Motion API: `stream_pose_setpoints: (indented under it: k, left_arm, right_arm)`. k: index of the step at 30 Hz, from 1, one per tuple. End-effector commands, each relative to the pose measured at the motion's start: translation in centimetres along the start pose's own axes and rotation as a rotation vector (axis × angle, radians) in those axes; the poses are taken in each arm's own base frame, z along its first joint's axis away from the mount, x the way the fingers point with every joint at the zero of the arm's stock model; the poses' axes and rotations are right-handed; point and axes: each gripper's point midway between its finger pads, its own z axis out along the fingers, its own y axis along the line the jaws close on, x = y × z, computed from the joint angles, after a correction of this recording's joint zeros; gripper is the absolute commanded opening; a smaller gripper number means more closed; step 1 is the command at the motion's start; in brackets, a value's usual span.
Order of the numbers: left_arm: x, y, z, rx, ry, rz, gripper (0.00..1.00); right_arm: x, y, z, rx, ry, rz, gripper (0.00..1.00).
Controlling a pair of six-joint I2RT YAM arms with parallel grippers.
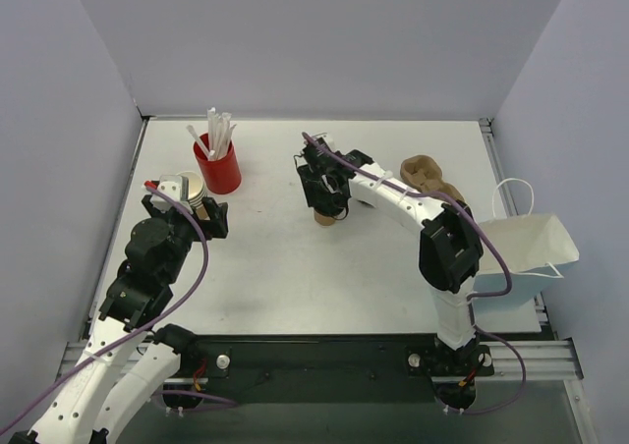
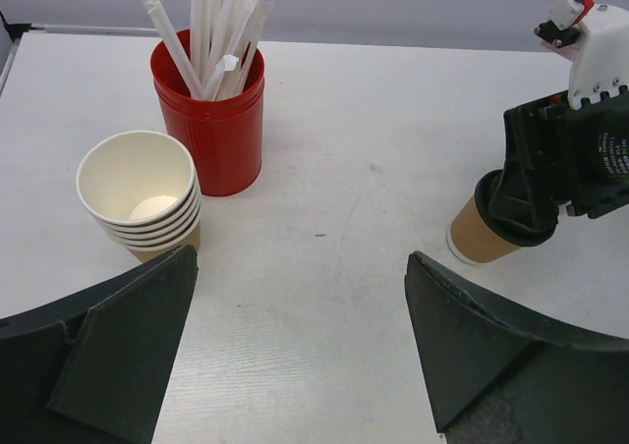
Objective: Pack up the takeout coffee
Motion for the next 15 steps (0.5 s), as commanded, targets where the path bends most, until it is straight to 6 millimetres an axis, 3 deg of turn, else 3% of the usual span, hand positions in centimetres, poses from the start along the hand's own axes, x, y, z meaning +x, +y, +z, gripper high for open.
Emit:
stream_pose_setpoints:
  k: [1, 4, 15]
  left_arm:
    - [-1.4, -0.3, -0.1, 0.011, -0.053, -0.013, 0.97]
    - [-1.4, -0.3, -0.1, 0.009, -0.053, -0.014, 0.97]
    - [-1.3, -0.3, -0.2, 0.011, -0.054, -0.016, 0.97]
  right_arm:
    - [5.3, -5.2, -0.8, 0.169, 0.17, 0.009, 0.63]
    - [6.9, -7.2, -1.2, 0.221, 0.203, 0.029, 0.63]
    - [9.9, -12.2, -2.6, 0.36, 0.257, 0.074, 0.64]
